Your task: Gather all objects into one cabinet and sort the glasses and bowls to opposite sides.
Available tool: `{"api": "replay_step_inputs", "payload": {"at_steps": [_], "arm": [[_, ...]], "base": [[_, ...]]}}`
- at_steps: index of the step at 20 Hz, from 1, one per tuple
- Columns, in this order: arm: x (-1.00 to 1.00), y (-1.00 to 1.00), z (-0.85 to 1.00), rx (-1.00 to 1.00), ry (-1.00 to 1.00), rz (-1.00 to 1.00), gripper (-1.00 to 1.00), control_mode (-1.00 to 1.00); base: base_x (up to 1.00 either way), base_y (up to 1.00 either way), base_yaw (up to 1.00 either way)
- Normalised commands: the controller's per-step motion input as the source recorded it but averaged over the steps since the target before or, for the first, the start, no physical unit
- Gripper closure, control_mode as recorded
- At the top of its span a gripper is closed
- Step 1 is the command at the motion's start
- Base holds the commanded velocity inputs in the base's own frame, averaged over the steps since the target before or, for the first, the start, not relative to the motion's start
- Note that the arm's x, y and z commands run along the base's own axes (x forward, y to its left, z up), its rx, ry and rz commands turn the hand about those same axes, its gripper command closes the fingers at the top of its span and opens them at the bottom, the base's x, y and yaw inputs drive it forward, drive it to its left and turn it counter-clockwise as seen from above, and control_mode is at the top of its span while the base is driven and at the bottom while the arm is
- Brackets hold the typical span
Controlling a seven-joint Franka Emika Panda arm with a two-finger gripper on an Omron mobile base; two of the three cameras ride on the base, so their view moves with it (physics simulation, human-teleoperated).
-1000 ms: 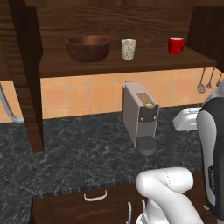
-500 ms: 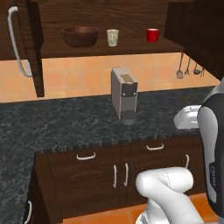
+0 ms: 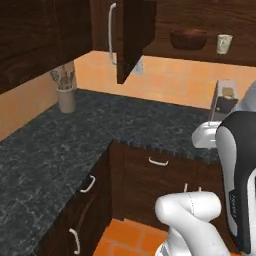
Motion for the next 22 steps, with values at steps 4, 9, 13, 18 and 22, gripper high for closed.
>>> {"api": "replay_step_inputs", "payload": {"at_steps": [4, 9, 13, 18, 22], "arm": [[0.00, 0.00, 0.00, 0.00, 0.00, 0.00, -1.00, 1.00], [0.00, 0.00, 0.00, 0.00, 0.00, 0.00, -1.00, 1.00], [0.00, 0.00, 0.00, 0.00, 0.00, 0.00, -1.00, 1.00], [0.00, 0.00, 0.00, 0.00, 0.00, 0.00, -1.00, 1.00], [0.00, 0.00, 0.00, 0.00, 0.00, 0.00, -1.00, 1.00]], "base": [[-0.13, 0.00, 1.00], [-0.01, 0.00, 1.00], [0.00, 0.06, 0.89], [0.00, 0.29, 0.42], [0.00, 0.46, 0.78]]}}
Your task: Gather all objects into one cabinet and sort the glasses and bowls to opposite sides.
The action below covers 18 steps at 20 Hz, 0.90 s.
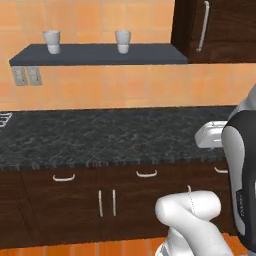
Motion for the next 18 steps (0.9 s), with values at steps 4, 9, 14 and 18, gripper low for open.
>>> {"api": "replay_step_inputs", "payload": {"at_steps": [4, 9, 14, 18], "arm": [[0.00, 0.00, 0.00, 0.00, 0.00, 0.00, -1.00, 1.00], [0.00, 0.00, 0.00, 0.00, 0.00, 0.00, -1.00, 1.00], [0.00, 0.00, 0.00, 0.00, 0.00, 0.00, -1.00, 1.00], [0.00, 0.00, 0.00, 0.00, 0.00, 0.00, -1.00, 1.00]], "base": [[0.00, 0.41, 0.91], [0.00, 0.20, 0.84], [0.02, 0.07, 0.76], [0.07, 0.01, 0.82]]}}
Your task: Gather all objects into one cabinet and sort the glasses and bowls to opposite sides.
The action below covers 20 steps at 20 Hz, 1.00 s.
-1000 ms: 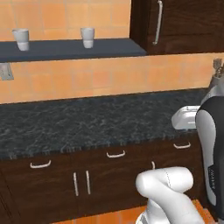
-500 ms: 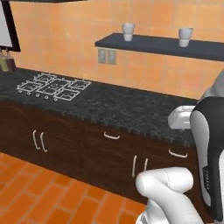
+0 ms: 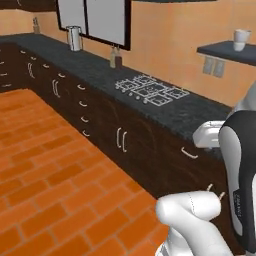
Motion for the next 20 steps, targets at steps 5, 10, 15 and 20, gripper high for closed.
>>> {"api": "replay_step_inputs", "payload": {"at_steps": [5, 10, 15, 20], "arm": [[0.00, 0.00, 0.00, 0.00, 0.00, 0.00, -1.00, 1.00], [0.00, 0.00, 0.00, 0.00, 0.00, 0.00, -1.00, 1.00], [0.00, 0.00, 0.00, 0.00, 0.00, 0.00, -1.00, 1.00], [0.00, 0.00, 0.00, 0.00, 0.00, 0.00, -1.00, 1.00]], "base": [[0.15, 0.01, 0.73], [0.26, 0.00, 0.52], [0.23, 0.00, 0.32], [0.40, -0.02, 0.23]]}}
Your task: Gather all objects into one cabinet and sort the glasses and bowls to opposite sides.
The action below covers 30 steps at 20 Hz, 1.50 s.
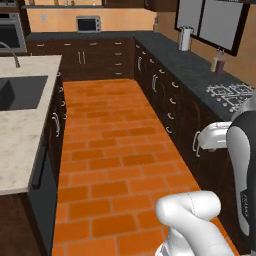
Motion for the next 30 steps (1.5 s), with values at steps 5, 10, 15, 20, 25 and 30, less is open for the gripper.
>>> {"api": "replay_step_inputs", "payload": {"at_steps": [5, 10, 15, 20, 25, 30], "arm": [[0.00, 0.00, 0.00, 0.00, 0.00, 0.00, -1.00, 1.00], [0.00, 0.00, 0.00, 0.00, 0.00, 0.00, -1.00, 1.00], [0.00, 0.00, 0.00, 0.00, 0.00, 0.00, -1.00, 1.00], [0.00, 0.00, 0.00, 0.00, 0.00, 0.00, -1.00, 1.00], [0.00, 0.00, 0.00, 0.00, 0.00, 0.00, -1.00, 1.00], [0.00, 0.00, 0.00, 0.00, 0.00, 0.00, -1.00, 1.00]], "base": [[0.61, -0.29, 0.15], [0.70, -0.34, 0.06], [0.98, -0.51, -0.07], [1.00, -0.48, -0.12], [1.00, -0.03, -0.06], [1.00, 0.00, -0.04]]}}
